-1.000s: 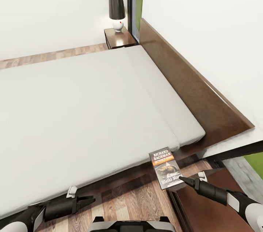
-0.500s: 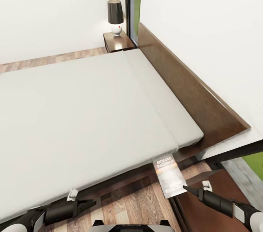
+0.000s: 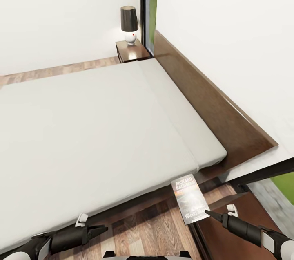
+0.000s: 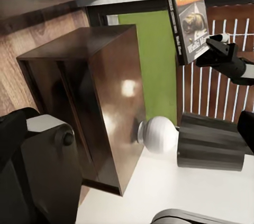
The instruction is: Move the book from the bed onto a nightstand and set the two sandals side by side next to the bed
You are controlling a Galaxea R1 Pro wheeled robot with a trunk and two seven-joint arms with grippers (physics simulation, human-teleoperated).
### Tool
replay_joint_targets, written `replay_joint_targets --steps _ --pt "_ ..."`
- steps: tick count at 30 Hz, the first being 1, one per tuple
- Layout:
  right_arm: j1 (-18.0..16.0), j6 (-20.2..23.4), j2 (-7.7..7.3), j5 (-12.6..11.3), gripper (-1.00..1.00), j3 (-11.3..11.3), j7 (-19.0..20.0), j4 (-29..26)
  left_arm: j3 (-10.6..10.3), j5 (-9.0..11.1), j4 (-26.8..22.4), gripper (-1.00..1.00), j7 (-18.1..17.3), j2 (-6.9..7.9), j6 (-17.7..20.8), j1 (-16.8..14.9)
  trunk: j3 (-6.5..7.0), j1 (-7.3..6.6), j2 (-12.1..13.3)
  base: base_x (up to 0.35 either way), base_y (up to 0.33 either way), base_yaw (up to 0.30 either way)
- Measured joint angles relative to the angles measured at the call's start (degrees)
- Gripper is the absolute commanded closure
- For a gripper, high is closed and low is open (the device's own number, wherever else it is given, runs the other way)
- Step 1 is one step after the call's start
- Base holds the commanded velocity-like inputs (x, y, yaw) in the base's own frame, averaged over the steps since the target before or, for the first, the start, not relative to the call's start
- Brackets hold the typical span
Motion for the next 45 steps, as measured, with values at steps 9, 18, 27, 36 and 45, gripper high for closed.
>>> replay_joint_targets --steps 9,18,27,36,45 --pt "0.2 -0.2 -0.01 0.0 1.00 0.1 -0.1 0.0 0.0 0.0 0.0 -1.00 0.0 -0.07 0.0 0.0 0.84 0.00 0.0 0.000 0.000 0.000" --pt "0.3 -0.7 0.00 0.0 1.00 0.0 -0.2 0.0 0.0 0.0 0.0 -1.00 1.5 -0.37 0.0 0.0 1.69 0.00 0.0 0.000 0.000 0.000" --pt "0.3 -0.8 0.00 0.0 1.00 0.0 -0.5 0.0 0.0 0.0 0.0 -1.00 1.6 -0.48 0.0 0.0 2.53 0.00 0.0 0.000 0.000 0.000" --pt "0.3 -0.7 0.00 0.0 1.00 0.0 -0.6 0.1 0.0 0.0 0.1 -1.00 1.7 -0.51 0.0 0.0 3.38 0.00 0.0 0.000 0.000 0.000" --pt "0.3 -0.6 0.00 -0.1 1.00 0.0 -0.6 0.1 0.0 0.0 0.1 -1.00 1.7 -0.51 0.0 0.0 4.22 0.00 0.0 0.000 0.000 0.000"
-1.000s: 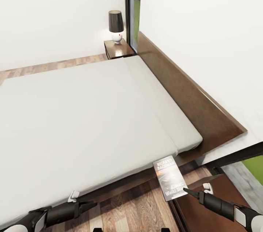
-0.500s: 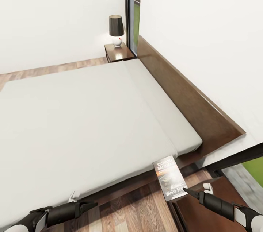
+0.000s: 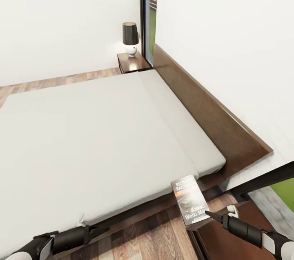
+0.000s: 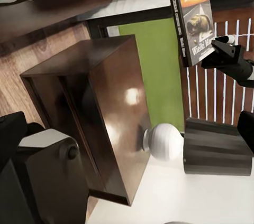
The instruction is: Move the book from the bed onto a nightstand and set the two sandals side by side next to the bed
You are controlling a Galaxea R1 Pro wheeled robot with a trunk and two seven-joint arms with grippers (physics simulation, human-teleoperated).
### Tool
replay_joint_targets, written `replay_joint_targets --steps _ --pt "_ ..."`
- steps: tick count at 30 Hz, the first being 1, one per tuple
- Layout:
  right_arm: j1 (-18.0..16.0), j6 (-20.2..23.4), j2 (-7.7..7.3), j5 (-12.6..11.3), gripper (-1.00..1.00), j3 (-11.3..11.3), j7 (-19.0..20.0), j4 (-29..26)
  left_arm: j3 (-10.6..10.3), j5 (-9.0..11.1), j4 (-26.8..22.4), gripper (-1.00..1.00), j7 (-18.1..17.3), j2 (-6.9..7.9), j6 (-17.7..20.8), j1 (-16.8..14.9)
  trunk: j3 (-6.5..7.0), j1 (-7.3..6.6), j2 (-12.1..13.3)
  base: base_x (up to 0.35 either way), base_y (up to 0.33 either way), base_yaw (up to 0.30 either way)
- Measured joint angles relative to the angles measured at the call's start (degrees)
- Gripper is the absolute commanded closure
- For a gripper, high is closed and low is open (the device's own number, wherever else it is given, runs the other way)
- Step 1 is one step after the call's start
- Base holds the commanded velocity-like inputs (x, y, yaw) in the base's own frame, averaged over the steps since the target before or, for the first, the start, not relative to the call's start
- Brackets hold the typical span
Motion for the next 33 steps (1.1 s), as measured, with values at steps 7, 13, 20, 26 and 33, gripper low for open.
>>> replay_joint_targets --steps 7,13,20,26,33 --pt "0.0 0.0 0.00 0.0 1.00 0.0 0.0 0.0 0.0 0.0 0.0 -1.00 -0.1 0.02 0.0 0.0 0.66 0.00 0.0 0.000 0.000 0.000" --pt "0.0 0.0 0.00 0.0 1.00 0.0 0.0 0.0 0.0 0.0 0.0 -1.00 -0.1 0.01 0.0 0.0 1.22 0.00 0.0 0.000 0.000 0.000" --pt "0.0 0.0 -0.02 0.0 1.00 0.0 0.0 0.0 0.0 0.0 0.0 -1.00 -0.1 0.00 0.0 0.0 1.88 0.00 0.0 0.000 0.000 0.000" --pt "0.0 0.0 -0.04 0.0 1.00 0.0 0.0 0.0 0.0 0.0 0.0 -1.00 -0.1 0.00 0.0 0.0 2.44 0.00 0.0 0.000 0.000 0.000" --pt "0.0 0.0 -0.02 0.0 1.00 0.0 0.0 0.0 0.0 0.0 0.0 -1.00 -0.1 0.00 0.0 0.0 3.10 0.00 0.0 0.000 0.000 0.000"
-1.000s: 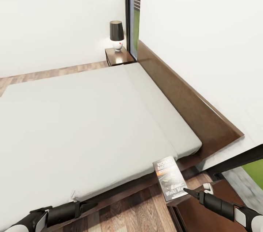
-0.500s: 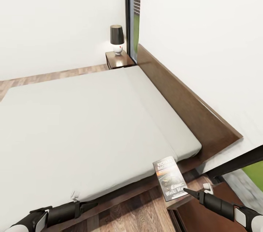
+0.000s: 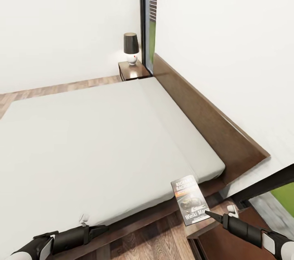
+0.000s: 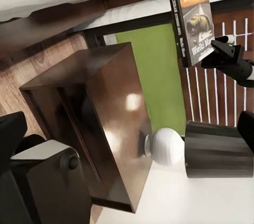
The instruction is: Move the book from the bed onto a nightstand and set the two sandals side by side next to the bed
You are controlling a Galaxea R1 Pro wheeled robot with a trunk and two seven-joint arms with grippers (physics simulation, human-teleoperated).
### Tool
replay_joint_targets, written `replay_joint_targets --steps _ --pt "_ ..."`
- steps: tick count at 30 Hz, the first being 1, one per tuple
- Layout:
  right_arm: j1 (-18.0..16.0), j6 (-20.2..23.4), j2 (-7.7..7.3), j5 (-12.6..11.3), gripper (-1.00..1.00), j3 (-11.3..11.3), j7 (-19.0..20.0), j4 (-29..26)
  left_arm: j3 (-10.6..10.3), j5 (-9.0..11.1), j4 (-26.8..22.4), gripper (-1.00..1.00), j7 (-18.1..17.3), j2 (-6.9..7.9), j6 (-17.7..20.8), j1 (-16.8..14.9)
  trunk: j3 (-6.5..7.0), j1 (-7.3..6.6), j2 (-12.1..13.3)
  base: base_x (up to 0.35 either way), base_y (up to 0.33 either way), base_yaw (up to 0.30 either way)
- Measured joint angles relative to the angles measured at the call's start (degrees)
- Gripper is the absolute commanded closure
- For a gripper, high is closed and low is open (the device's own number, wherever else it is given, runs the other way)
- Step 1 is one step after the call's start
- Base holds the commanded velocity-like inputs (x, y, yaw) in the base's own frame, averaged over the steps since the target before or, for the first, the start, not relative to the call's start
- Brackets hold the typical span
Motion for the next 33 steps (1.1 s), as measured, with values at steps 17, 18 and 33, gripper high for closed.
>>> replay_joint_targets --steps 17,18,33 --pt "0.0 -0.1 0.02 0.0 1.00 0.0 0.0 0.0 0.0 0.0 0.0 -1.00 0.1 -0.02 0.0 0.0 1.60 0.00 0.0 0.000 0.000 0.000" --pt "0.0 -0.1 0.02 0.0 1.00 0.0 0.0 0.0 -0.1 0.0 0.0 -1.00 0.0 -0.15 0.0 0.0 1.69 0.00 0.0 0.000 0.000 0.000" --pt "0.0 -0.1 0.02 0.0 1.00 0.0 0.2 0.0 0.0 -0.1 1.9 -1.00 1.6 -1.14 0.0 0.0 3.10 0.00 0.0 0.000 0.000 0.000"
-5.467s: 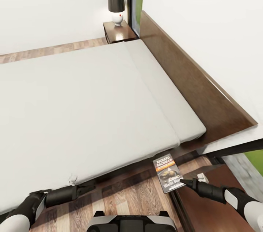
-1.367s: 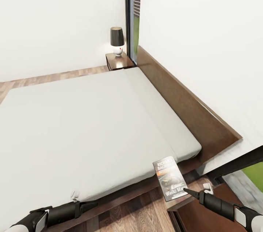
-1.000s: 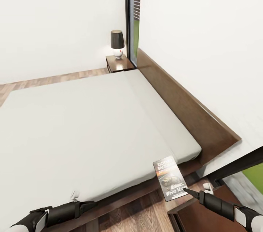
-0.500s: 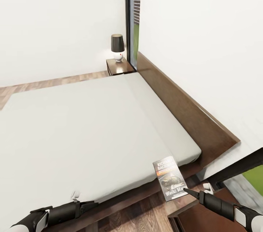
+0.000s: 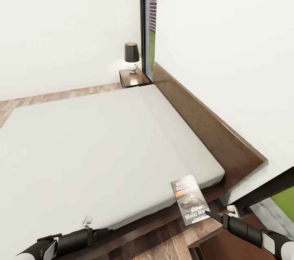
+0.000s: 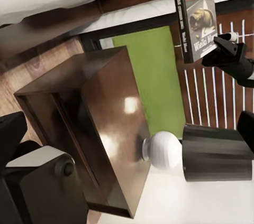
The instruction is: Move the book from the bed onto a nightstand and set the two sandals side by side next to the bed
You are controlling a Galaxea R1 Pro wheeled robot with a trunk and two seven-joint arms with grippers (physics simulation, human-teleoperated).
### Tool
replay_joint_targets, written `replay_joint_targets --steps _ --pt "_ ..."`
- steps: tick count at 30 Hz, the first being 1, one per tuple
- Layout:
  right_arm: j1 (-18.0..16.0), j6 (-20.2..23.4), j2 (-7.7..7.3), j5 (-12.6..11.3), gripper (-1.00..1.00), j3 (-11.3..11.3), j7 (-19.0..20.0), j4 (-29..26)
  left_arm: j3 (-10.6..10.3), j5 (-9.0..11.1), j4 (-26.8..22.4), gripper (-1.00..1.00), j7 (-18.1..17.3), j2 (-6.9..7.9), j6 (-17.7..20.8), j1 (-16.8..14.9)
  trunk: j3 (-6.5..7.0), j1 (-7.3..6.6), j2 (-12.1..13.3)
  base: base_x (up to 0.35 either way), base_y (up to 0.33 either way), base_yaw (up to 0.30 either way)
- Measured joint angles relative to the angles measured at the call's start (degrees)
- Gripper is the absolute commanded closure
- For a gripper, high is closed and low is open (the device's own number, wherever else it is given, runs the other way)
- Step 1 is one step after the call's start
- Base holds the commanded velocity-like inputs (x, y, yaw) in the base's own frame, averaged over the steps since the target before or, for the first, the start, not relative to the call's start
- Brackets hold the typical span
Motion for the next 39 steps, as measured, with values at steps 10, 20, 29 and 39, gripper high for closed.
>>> replay_joint_targets --steps 10,20,29,39 --pt "0.0 -0.1 0.00 0.0 1.00 0.0 -0.1 0.0 -0.1 0.0 0.1 -1.00 0.0 -0.16 0.0 0.0 0.94 0.00 0.0 0.000 0.000 0.000" --pt "0.0 -0.1 0.00 0.0 1.00 0.0 -0.3 0.0 -0.1 0.0 0.1 -1.00 0.2 -0.46 0.0 0.0 1.88 0.00 0.0 0.000 0.000 0.000" --pt "0.0 -0.1 0.00 0.0 1.00 0.0 -0.3 0.0 -0.1 0.0 0.1 -1.00 0.7 -0.54 -0.1 0.0 2.72 0.00 0.0 0.000 0.000 0.000" --pt "0.0 -0.1 0.00 0.0 1.00 0.0 -0.2 0.0 -0.1 0.0 0.1 -1.00 0.8 -0.54 -0.1 0.0 3.66 0.00 0.0 0.000 0.000 0.000"
